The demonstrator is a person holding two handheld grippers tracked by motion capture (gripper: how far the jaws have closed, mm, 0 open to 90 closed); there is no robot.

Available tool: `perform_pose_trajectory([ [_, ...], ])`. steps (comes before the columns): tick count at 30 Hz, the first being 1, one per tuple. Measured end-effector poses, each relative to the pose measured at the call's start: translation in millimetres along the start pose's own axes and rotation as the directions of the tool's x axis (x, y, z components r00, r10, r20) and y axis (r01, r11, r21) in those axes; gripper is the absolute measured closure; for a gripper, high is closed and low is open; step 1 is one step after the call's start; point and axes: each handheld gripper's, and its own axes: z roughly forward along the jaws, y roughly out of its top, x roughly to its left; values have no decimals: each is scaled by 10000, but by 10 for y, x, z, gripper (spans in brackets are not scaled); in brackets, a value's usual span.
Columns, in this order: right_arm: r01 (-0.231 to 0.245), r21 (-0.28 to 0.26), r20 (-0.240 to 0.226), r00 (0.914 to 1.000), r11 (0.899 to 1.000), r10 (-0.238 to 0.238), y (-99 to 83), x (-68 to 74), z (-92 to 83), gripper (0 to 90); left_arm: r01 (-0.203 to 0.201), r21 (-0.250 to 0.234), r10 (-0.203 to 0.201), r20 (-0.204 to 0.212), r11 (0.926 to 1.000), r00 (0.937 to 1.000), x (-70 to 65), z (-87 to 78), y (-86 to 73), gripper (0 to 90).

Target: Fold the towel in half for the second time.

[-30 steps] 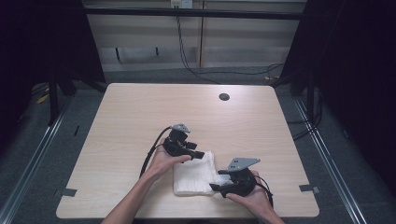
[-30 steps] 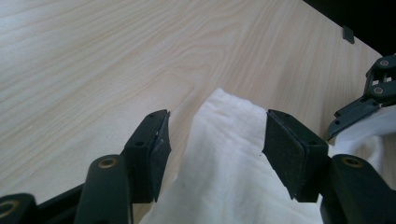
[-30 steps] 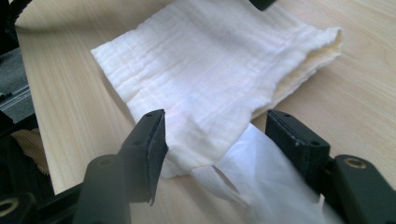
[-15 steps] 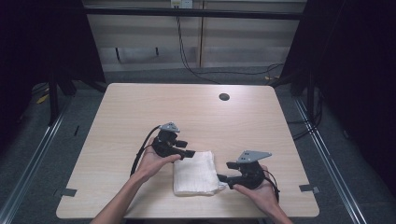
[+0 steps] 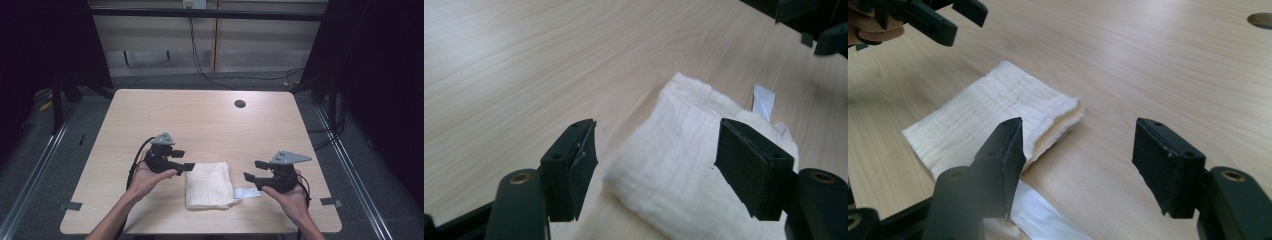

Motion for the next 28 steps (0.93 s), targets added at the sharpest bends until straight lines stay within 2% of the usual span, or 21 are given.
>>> perform_pose_trajectory([
  [4, -114, -150, 276, 9995, 9998, 119, -30, -30, -129, 371, 41, -118, -44, -266, 9999, 9996, -19, -164, -88, 290],
  [7, -128, -196, 449, 9989, 9997, 137, -78, -61, -219, 369, -31, -52, 29, -557, 10000, 9984, -32, -270, -175, 283],
  [10, -223, -250, 665, 9975, 9994, 239, -136, -100, -289, 365, -10, -1, 10, -680, 10000, 9977, -34, -382, -283, 277],
  [17, -565, -345, 967, 9935, 9978, 596, -291, -181, -416, 353, 503, -151, -517, -1139, 9986, 9921, -27, -614, -590, 277],
  [20, -706, -550, 1090, 9911, 9960, 763, -356, -222, -478, 351, 566, -245, -592, -1260, 9981, 9903, -62, -701, -735, 280],
  [23, -825, -635, 1214, 9885, 9946, 897, -404, -263, -506, 350, 603, -295, -633, -1136, 9977, 9915, -93, -772, -873, 281],
  [24, -850, -668, 1220, 9882, 9941, 926, -414, -275, -507, 350, 690, -318, -724, -1197, 9971, 9902, -100, -800, -914, 283],
  [25, -865, -685, 1293, 9871, 9939, 948, -423, -287, -505, 350, 593, -613, -680, -1513, 9964, 9862, -119, -844, -941, 294],
  [26, -839, -702, 1347, 9865, 9940, 927, -430, -297, -497, 350, 374, -914, -522, -1655, 9951, 9848, -137, -895, -946, 299],
  [27, -886, -683, 1368, 9858, 9937, 973, -438, -306, -484, 349, 396, -1170, -593, -1700, 9923, 9837, -135, -918, -946, 299],
  [28, -920, -665, 1347, 9858, 9935, 1003, -442, -312, -474, 343, 536, -1230, -748, -1754, 9910, 9817, -119, -925, -948, 300],
])
